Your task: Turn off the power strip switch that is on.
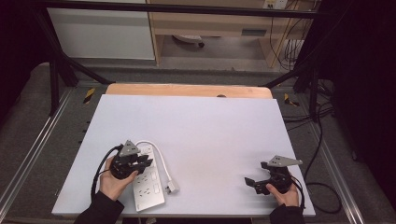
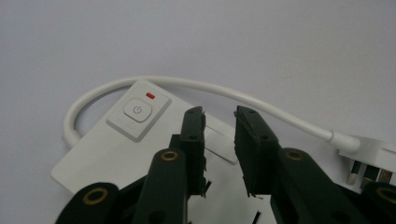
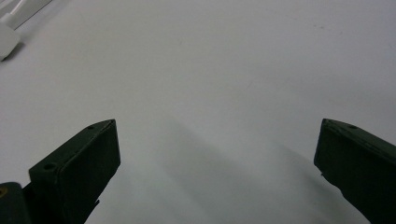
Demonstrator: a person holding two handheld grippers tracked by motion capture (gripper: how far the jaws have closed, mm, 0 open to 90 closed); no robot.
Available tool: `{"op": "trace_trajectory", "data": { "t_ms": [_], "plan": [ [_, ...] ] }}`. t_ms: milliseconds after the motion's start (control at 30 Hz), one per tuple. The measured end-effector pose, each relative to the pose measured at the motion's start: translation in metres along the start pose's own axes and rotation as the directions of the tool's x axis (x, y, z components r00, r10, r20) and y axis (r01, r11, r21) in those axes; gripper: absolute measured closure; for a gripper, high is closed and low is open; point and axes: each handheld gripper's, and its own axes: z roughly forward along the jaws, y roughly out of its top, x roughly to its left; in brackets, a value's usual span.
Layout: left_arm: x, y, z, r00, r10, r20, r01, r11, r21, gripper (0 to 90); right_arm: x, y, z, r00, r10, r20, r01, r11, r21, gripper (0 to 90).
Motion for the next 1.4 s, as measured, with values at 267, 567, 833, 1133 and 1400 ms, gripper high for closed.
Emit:
{"op": "trace_trajectory", "data": {
  "t_ms": [267, 567, 833, 1133, 1400],
  "plan": [
    [-0.001, -0.002, 0.001, 0.9999, -0.002, 0.015, 0.002, 1.0, 0.002, 83.2, 0.0, 0.0, 0.0, 1.0, -0.006, 0.002, 0.006, 1.0, 0.001, 1.0],
    [-0.001, -0.003, 0.003, 0.9996, 0.004, 0.028, -0.004, 0.9999, 0.009, 89.3, 0.0, 0.0, 0.0, 1.0, -0.005, 0.002, 0.005, 1.0, 0.004, 1.0],
    [-0.002, -0.004, 0.005, 0.9993, 0.008, 0.037, -0.009, 0.9998, 0.016, 89.9, 0.0, 0.0, 0.0, 1.0, -0.005, 0.002, 0.004, 1.0, 0.004, 1.0],
    [-0.003, -0.005, 0.008, 0.9991, 0.007, 0.042, -0.008, 0.9996, 0.026, 90.0, 0.0, 0.0, 0.0, 1.0, -0.006, 0.002, 0.006, 1.0, 0.002, 1.0],
    [-0.005, -0.005, 0.01, 0.9987, 0.014, 0.049, -0.016, 0.9992, 0.038, 90.0, 0.0, 0.0, 0.0, 1.0, -0.004, 0.001, 0.004, 1.0, 0.001, 1.0]
  ]
}}
